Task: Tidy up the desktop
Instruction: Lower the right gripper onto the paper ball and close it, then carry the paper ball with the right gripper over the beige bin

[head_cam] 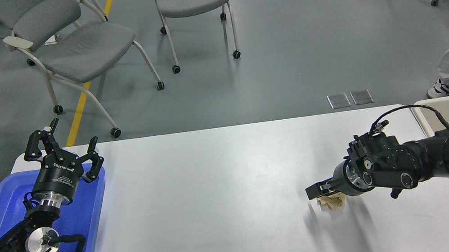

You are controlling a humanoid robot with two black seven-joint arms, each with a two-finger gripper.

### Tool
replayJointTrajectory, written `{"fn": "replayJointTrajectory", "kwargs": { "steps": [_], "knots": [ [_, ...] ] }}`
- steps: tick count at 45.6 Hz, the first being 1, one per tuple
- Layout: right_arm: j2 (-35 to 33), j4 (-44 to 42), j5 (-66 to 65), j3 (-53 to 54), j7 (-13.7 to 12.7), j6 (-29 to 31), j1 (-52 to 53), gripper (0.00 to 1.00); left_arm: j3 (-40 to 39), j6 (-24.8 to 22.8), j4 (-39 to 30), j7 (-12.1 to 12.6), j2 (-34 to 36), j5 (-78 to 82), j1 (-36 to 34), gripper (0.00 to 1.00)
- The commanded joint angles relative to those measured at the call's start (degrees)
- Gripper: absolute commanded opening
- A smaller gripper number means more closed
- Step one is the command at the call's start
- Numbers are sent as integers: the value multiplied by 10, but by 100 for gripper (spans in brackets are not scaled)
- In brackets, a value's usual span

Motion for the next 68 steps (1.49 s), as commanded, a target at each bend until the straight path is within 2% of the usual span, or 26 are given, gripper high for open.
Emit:
{"fn": "replayJointTrajectory", "kwargs": {
  "steps": [1,8,11,13,17,24,34,39,53,68],
  "knots": [
    [-4,-7,-1,7,14,-15,-12,99,0,0,0,0,-1,0,0,98],
    [-8,-7,-2,6,34,-29,-20,96,1,0,0,0,-1,0,0,98],
    [-9,-7,-2,2,46,-30,-21,92,0,0,0,0,0,0,0,98],
    [-9,-7,-2,1,53,-31,-22,85,1,0,0,0,-1,0,1,98],
    [-11,-8,-2,-1,63,-32,-24,81,0,0,0,0,0,0,0,98],
    [-13,-11,-18,-9,82,-33,-24,53,0,0,0,0,0,0,0,98],
    [-22,-11,-37,-15,93,-38,-25,34,1,0,0,0,0,0,0,98],
    [-28,-10,-38,-15,93,-38,-24,1,0,0,0,0,-1,0,0,98],
    [-117,52,-29,2,94,-29,20,0,0,0,0,0,0,0,0,98],
    [-229,135,-27,42,112,-18,55,0,0,0,0,0,0,0,0,98]
  ]
}}
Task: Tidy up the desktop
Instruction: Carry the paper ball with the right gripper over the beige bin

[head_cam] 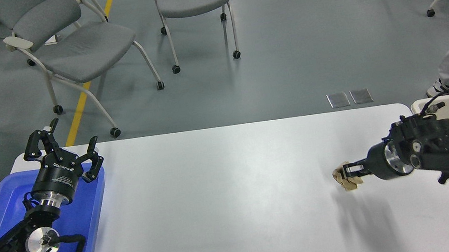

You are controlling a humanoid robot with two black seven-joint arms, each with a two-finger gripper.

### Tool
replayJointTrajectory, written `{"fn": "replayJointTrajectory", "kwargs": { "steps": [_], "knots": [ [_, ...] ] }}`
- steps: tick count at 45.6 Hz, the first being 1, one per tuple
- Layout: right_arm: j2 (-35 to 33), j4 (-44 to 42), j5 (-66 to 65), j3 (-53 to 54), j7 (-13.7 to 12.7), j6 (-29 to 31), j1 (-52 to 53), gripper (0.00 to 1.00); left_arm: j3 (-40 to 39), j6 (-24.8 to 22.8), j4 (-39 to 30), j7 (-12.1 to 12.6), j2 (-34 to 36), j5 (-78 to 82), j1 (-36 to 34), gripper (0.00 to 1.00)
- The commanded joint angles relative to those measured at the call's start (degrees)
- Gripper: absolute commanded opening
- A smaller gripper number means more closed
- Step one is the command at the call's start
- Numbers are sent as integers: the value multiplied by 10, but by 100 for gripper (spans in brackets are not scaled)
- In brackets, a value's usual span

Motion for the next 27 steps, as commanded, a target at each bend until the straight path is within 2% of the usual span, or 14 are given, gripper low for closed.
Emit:
{"fn": "replayJointTrajectory", "kwargs": {
  "steps": [1,14,27],
  "knots": [
    [-81,57,1,35,8,10,22,0,0,0,0,0,0,0,0,98],
    [-154,76,7,144,8,45,16,0,0,0,0,0,0,0,0,98],
    [-207,74,28,202,7,58,15,0,1,0,0,0,0,0,0,98]
  ]
}}
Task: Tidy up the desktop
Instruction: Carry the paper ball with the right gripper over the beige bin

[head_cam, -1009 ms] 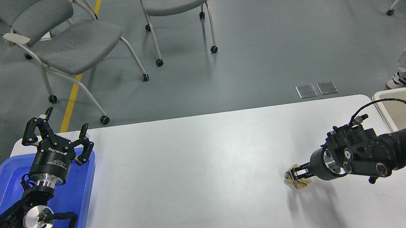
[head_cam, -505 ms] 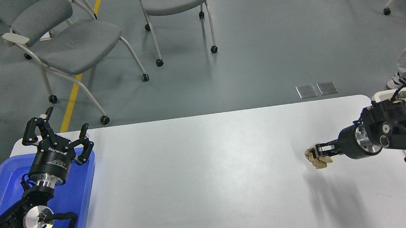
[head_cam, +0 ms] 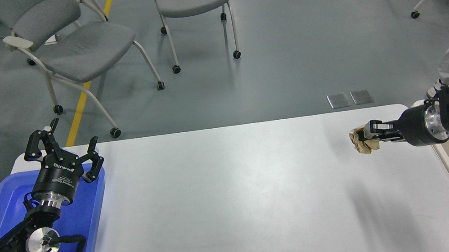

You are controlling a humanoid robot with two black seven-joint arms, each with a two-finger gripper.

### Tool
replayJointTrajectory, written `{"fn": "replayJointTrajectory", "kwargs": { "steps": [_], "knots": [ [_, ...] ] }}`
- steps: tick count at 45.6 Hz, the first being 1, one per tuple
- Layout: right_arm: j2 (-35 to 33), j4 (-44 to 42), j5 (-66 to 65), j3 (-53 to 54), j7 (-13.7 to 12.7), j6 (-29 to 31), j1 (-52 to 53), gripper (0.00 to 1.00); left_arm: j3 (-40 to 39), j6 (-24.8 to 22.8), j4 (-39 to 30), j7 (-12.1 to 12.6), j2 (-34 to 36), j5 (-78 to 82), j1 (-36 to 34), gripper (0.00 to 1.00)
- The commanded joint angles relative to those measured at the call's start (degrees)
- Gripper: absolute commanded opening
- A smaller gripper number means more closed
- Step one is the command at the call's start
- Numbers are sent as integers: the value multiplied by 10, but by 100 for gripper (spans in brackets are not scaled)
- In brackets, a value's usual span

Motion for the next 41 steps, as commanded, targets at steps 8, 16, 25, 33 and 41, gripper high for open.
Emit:
{"fn": "replayJointTrajectory", "kwargs": {
  "steps": [8,16,25,33,41],
  "knots": [
    [-81,-4,57,74,-1,11,-3,0,0,0,0,0,0,0,0,98],
    [-107,-35,125,89,-5,10,-3,0,-1,0,0,0,0,0,0,98],
    [-117,-111,220,90,-7,5,-15,0,-1,0,0,0,0,0,0,98],
    [-105,-219,322,90,-11,3,-58,0,-1,0,0,0,0,0,0,98],
    [-70,-322,429,91,-27,2,-99,0,-1,0,0,0,0,0,1,98]
  ]
}}
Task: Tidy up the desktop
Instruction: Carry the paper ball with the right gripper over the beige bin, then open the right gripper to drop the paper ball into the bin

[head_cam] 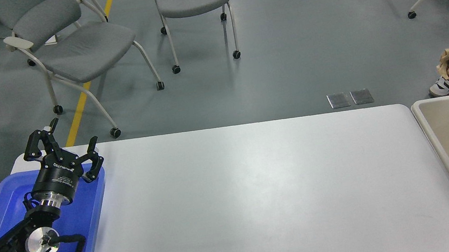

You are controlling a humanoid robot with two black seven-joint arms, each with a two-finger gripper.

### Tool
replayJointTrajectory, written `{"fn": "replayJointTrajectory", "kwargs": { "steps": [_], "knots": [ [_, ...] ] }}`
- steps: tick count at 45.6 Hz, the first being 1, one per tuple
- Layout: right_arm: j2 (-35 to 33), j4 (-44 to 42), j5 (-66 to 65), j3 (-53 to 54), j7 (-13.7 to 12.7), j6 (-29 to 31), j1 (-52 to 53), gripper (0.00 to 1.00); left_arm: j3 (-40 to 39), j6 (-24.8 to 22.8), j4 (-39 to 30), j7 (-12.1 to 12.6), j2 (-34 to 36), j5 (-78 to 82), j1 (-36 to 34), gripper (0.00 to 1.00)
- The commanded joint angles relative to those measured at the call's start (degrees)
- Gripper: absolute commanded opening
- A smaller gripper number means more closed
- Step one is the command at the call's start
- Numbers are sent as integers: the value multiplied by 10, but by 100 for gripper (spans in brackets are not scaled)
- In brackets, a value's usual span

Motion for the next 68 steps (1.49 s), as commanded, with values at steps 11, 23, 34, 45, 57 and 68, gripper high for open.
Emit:
{"fn": "replayJointTrajectory", "kwargs": {
  "steps": [11,23,34,45,57,68],
  "knots": [
    [116,-324,264,34,-68,-2,-128,0,1,0,0,0,0,0,0,98],
    [162,-399,265,171,-135,-38,-175,0,1,0,0,0,0,0,0,98],
    [187,-399,265,286,-192,-74,-210,0,1,0,0,0,0,0,0,98],
    [225,-399,266,325,-206,-96,-235,0,1,0,0,0,0,0,0,98],
    [268,-399,266,338,-206,-124,-251,0,1,0,0,0,0,0,0,98],
    [285,-399,267,350,-205,-133,-260,0,1,0,0,0,0,0,0,98]
  ]
}}
